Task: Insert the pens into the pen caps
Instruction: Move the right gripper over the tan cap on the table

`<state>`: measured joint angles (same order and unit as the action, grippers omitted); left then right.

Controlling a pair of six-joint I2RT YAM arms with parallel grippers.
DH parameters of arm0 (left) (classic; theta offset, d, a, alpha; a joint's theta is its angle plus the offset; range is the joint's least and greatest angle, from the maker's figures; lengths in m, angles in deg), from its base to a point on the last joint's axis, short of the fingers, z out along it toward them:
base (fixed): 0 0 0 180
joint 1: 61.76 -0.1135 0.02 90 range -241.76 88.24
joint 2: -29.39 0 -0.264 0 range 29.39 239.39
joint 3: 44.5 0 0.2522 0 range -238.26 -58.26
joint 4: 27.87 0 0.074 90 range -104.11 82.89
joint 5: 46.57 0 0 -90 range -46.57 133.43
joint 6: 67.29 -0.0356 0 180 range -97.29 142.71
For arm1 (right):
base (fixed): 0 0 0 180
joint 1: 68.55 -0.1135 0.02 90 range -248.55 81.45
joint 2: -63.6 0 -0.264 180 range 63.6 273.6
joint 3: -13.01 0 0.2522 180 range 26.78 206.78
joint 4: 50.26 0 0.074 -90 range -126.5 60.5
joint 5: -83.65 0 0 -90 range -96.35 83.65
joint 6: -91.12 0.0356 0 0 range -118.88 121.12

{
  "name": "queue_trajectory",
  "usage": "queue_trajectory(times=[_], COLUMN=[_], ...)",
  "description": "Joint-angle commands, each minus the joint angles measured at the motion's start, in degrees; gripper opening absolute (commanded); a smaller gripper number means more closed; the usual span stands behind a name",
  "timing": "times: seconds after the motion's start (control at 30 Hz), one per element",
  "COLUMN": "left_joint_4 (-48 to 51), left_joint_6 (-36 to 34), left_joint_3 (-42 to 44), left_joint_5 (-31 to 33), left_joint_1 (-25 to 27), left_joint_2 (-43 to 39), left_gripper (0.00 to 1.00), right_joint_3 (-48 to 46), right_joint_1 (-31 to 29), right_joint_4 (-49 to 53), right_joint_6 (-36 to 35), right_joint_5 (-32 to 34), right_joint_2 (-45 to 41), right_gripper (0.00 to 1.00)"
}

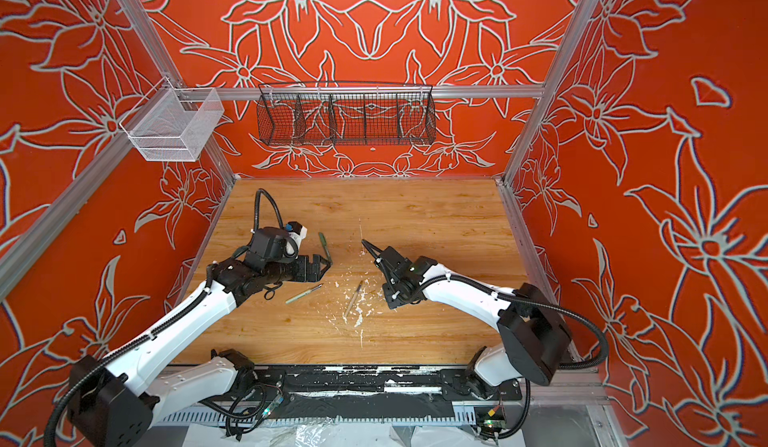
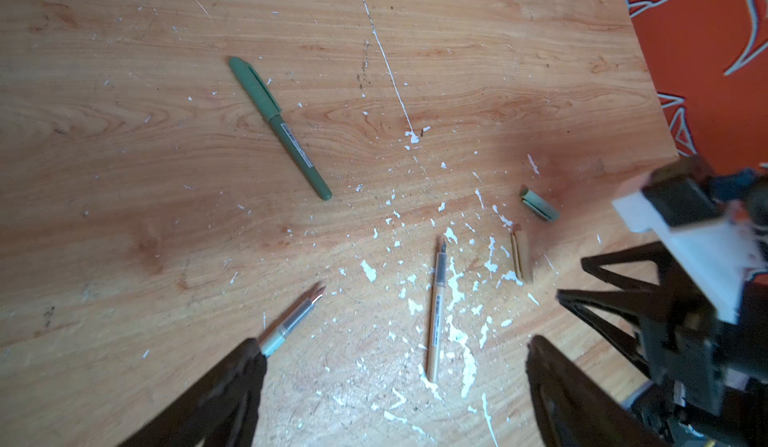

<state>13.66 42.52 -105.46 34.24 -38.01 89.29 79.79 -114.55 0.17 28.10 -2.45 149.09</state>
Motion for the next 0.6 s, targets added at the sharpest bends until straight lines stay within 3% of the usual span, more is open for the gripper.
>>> queue_trajectory(times=[0.0,0.13,0.57], left_joint_4=[-1.15,-3.16,-4.03], left_joint_6=[0.78,0.11,-2.74], left_joint_3=[2.42,3.96,2.9], left_joint_5=[-2.03,-3.72,-3.82], left_joint_1=[0.33,0.51,0.95], left_joint_2=[-2.85,-6.5,-4.64], left_gripper=[0.97,0.97,0.97], right_joint_3=[1.89,2.72,-1.33], right_joint_1=[-0.27,-0.67,1.07], right_joint_4=[-1.0,-1.18,-4.57], right_joint_6=[-0.25,-0.53,-0.29], right_joint_5=[2.36,2.47,3.06], right_joint_2=[2.64,5.07,7.39], right_gripper=[0.51,0.5,0.49])
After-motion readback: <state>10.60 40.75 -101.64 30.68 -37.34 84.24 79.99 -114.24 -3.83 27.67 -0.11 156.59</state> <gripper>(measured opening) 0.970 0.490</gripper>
